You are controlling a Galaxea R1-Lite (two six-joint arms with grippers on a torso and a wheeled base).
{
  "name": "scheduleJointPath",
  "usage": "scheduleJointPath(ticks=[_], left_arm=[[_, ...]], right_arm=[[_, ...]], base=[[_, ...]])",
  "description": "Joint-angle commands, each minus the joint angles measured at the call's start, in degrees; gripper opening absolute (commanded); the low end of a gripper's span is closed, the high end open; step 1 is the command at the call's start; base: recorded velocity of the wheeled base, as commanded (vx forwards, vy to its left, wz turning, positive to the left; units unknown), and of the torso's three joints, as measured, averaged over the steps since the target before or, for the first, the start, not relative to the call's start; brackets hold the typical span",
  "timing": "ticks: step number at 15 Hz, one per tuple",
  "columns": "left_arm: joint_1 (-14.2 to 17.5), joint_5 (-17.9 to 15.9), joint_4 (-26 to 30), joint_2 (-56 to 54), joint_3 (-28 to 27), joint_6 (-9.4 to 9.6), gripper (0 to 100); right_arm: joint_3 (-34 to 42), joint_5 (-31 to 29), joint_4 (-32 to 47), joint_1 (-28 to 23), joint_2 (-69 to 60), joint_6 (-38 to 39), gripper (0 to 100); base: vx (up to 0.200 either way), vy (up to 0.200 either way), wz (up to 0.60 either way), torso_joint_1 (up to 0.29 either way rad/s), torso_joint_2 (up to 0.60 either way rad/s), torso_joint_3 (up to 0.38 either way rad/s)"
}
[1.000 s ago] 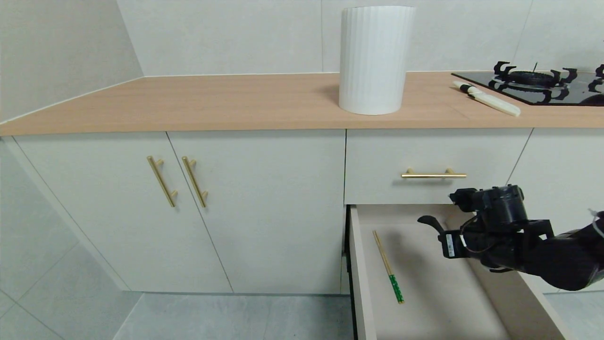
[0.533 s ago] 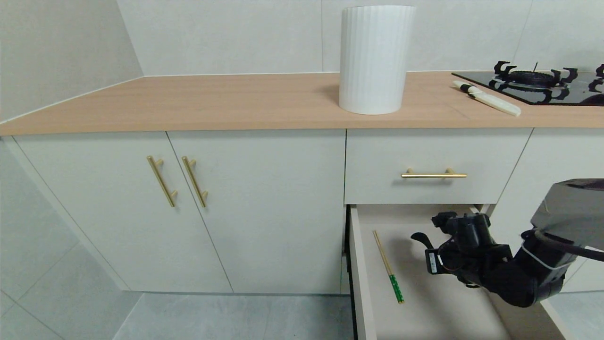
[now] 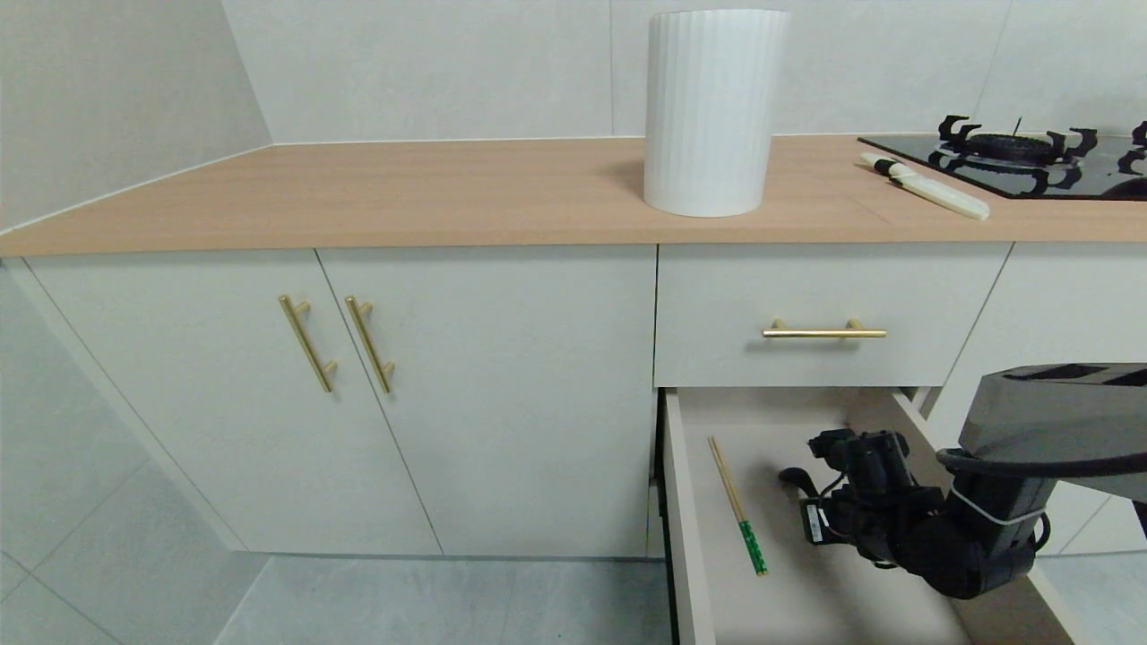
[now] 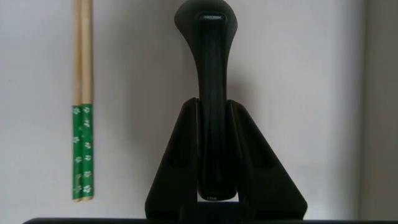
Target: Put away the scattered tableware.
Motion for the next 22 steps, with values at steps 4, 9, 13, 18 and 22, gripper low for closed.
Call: scheduleJointPath(ticks=[4,9,13,18,22], left_arm=[[0.01,0.03,0.00,0.02,0.00,0.08,100],[0.01,0.03,0.00,0.02,0.00,-0.01,100],[0.01,0.03,0.00,0.02,0.00,-0.01,100],[0.01,0.03,0.00,0.02,0.00,-0.01,100],[0.01,0.03,0.00,0.02,0.00,0.08,100]], right_arm=[[-0.19,-0.10,-0.04,-0.12,0.97,0.00,0],[-0.28,-0.10,-0.04,-0.12,0.97,0.08,100],[-0.28,-0.19,-0.04,-0.12,0.88,0.00,100],[0.16,-0.45,0.04,-0.12,-0.97,0.00,100],[2.71,-0.37,1.10,-0.12,-8.79,-0.09,100]], base=[[0.000,0.000,0.00,0.000,0.00,0.000],[0.000,0.000,0.00,0.000,0.00,0.000],[0.000,0.000,0.00,0.000,0.00,0.000],[0.000,0.000,0.00,0.000,0.00,0.000],[0.000,0.000,0.00,0.000,0.00,0.000]])
